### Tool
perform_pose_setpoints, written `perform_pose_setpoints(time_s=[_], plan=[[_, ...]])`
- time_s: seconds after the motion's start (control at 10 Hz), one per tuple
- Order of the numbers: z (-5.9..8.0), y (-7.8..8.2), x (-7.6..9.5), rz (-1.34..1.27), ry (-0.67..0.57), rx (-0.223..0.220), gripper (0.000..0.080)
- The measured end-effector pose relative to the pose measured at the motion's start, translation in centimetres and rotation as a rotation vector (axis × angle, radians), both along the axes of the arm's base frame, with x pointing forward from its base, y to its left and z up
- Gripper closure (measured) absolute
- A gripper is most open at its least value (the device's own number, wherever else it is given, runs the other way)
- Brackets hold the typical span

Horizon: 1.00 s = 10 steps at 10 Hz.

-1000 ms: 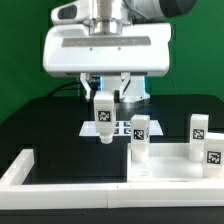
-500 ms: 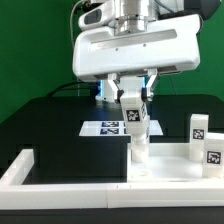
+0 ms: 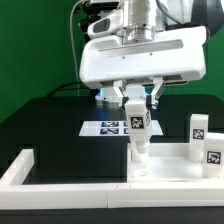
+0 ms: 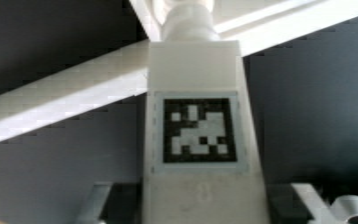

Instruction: Assemble square table

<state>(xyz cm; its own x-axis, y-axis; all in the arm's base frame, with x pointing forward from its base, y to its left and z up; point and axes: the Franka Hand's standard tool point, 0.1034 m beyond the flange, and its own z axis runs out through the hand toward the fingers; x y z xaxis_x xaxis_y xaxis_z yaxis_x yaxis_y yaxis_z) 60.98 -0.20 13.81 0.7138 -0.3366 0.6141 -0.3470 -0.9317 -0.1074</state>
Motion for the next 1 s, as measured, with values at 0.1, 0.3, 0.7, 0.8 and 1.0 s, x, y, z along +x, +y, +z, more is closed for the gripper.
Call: perform_pose_setpoints(time_s=[0.1,0.3,0.7,0.8,1.0], plan=[[-0.9,0.6,-0.2,0.001,0.01,-0.001,0.0509],[-1.7,1.1,-0.2,0.011,0.026,-0.009,0.0509],[-3.2,0.1,-0.5,0.002,0.049,-0.022,0.0509],[-3.3,0.0,-0.1,0.0,0.049,-0.02,0.0509],[-3.7,0.2,0.6,0.004,0.05,-0.019,0.0509]])
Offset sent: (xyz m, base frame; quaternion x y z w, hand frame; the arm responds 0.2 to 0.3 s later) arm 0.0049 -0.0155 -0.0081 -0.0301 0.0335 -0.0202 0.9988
